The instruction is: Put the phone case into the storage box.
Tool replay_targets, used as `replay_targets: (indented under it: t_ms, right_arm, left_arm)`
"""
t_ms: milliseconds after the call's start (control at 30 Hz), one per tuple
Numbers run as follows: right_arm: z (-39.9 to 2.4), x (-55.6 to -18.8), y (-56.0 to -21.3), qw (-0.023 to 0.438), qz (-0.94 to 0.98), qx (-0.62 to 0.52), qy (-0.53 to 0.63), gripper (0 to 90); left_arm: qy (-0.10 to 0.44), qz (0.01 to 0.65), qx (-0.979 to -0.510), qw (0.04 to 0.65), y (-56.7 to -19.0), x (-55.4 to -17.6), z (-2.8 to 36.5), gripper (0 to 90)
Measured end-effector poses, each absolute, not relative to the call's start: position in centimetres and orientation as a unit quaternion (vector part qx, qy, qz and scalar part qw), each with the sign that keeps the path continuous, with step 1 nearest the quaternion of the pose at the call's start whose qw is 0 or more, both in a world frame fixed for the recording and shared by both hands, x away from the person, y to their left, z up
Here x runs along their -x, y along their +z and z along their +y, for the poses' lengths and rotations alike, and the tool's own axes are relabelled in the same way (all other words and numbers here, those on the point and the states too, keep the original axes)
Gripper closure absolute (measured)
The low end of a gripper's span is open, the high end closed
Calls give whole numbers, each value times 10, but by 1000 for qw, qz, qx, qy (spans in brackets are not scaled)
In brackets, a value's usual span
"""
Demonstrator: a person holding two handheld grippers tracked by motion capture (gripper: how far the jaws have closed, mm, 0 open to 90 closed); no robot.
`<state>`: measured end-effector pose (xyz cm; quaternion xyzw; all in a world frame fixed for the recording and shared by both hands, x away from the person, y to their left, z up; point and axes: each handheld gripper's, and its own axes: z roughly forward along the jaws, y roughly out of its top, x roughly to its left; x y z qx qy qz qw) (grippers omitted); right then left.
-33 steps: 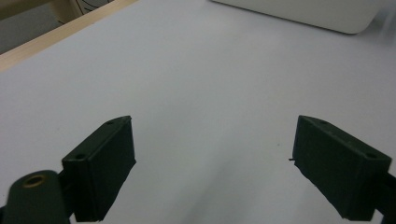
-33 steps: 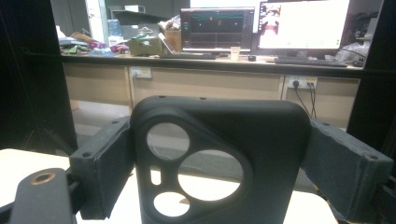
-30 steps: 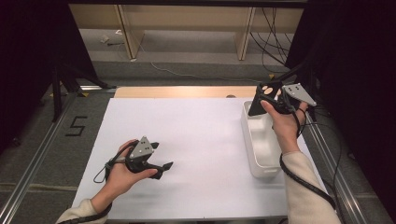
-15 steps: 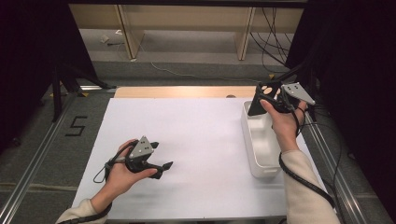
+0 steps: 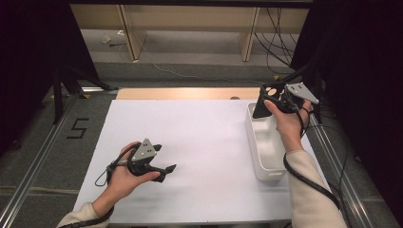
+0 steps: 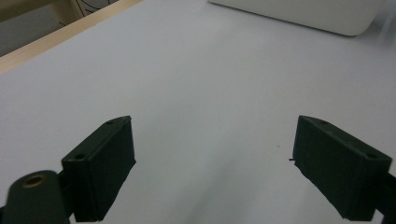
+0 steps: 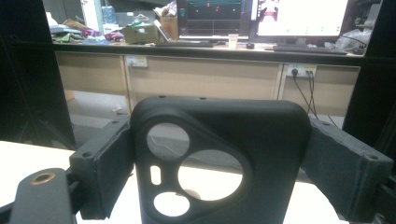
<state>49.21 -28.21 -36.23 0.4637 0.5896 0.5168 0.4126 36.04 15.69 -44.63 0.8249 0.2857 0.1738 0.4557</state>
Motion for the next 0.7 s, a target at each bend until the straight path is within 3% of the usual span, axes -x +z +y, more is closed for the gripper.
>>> replay_targets:
  t_ms: [700]
  right_arm:
    - [-283,-502,-367,405,600,-474,501,150]
  left_arm:
    - [173,286,-825,456,-446,-361,157,126]
